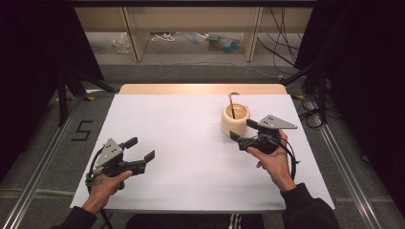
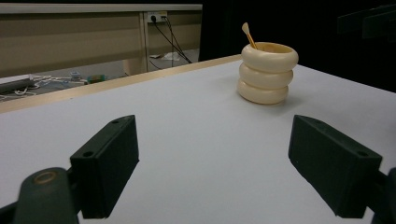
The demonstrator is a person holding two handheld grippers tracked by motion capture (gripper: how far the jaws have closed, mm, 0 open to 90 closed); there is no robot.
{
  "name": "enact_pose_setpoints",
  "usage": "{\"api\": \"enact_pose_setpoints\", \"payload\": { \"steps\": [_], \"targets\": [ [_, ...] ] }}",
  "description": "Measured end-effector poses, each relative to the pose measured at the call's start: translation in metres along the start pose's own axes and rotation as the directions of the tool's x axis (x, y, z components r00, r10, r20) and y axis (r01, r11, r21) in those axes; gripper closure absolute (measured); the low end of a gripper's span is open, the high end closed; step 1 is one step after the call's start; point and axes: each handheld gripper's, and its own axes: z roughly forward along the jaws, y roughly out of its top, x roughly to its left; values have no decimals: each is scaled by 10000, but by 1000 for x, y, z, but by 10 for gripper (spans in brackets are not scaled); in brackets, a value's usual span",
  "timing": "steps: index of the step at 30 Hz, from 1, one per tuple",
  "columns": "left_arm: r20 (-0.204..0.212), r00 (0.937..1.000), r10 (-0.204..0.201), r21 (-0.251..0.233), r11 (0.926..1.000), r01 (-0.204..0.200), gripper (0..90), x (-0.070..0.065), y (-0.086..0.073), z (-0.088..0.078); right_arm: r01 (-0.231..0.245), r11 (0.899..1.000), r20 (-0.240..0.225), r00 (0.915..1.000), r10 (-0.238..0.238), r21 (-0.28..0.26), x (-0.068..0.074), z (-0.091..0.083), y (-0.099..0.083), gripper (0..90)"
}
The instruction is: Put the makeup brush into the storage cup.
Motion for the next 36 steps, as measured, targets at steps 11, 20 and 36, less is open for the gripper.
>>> {"api": "enact_pose_setpoints", "payload": {
  "steps": [11, 20, 36],
  "targets": [
    [27, 10000, 27, 19, 10000, -27, 159, 1, 0, 0, -143, 9996, -25, 9999, 142, -224, 2, -5, -5, 169],
    [37, 10000, 47, 39, 10000, -47, 159, 1, 0, 0, -84, 9999, -57, 9999, 83, -112, 4, -11, -15, 160],
    [14, 10000, 61, 48, 10000, -61, 159, 1, 0, 0, -140, 9997, -125, 9998, 138, -212, 7, -19, -24, 161]
  ]
}}
